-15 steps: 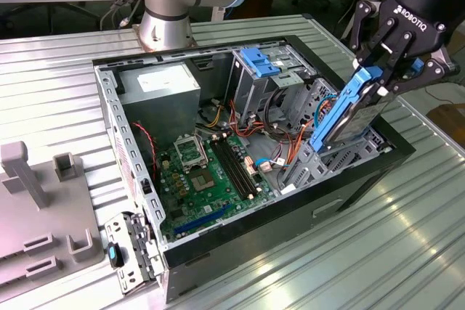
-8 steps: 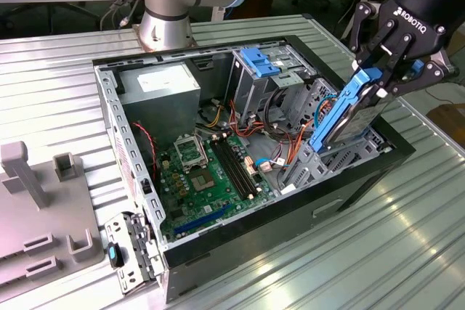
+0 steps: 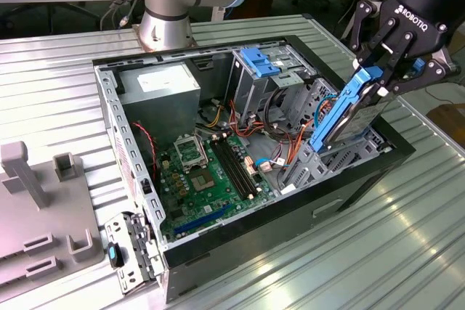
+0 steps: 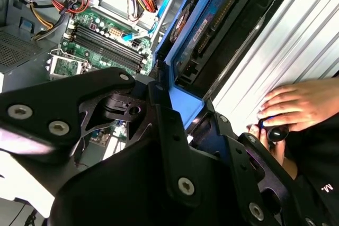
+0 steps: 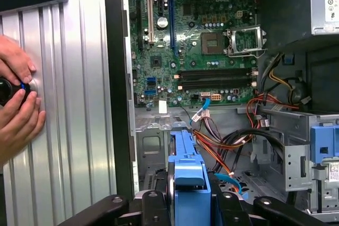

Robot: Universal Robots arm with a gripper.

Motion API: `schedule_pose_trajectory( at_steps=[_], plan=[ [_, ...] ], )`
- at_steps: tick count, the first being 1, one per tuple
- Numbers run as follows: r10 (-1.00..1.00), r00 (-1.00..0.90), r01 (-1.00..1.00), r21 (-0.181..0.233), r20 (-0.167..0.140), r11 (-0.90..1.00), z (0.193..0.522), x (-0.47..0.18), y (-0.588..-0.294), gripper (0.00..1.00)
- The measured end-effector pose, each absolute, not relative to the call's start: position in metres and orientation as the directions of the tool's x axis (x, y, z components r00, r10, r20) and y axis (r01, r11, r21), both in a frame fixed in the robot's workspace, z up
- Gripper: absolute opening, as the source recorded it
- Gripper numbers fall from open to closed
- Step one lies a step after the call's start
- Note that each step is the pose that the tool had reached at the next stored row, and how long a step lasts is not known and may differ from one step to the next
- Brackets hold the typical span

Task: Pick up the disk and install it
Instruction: 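Pick up the disk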

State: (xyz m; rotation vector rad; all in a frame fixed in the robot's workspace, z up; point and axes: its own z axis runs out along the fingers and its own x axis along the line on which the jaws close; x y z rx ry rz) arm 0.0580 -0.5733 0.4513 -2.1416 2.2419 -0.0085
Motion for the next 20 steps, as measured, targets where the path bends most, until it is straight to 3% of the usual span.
schedule_pose_trajectory(
  at_steps=[20],
  plan=[
    [-0.999, -0.037, -0.999, -0.032, -0.027, 0.038, 0.437, 0.058, -0.573, 0.37]
  ],
)
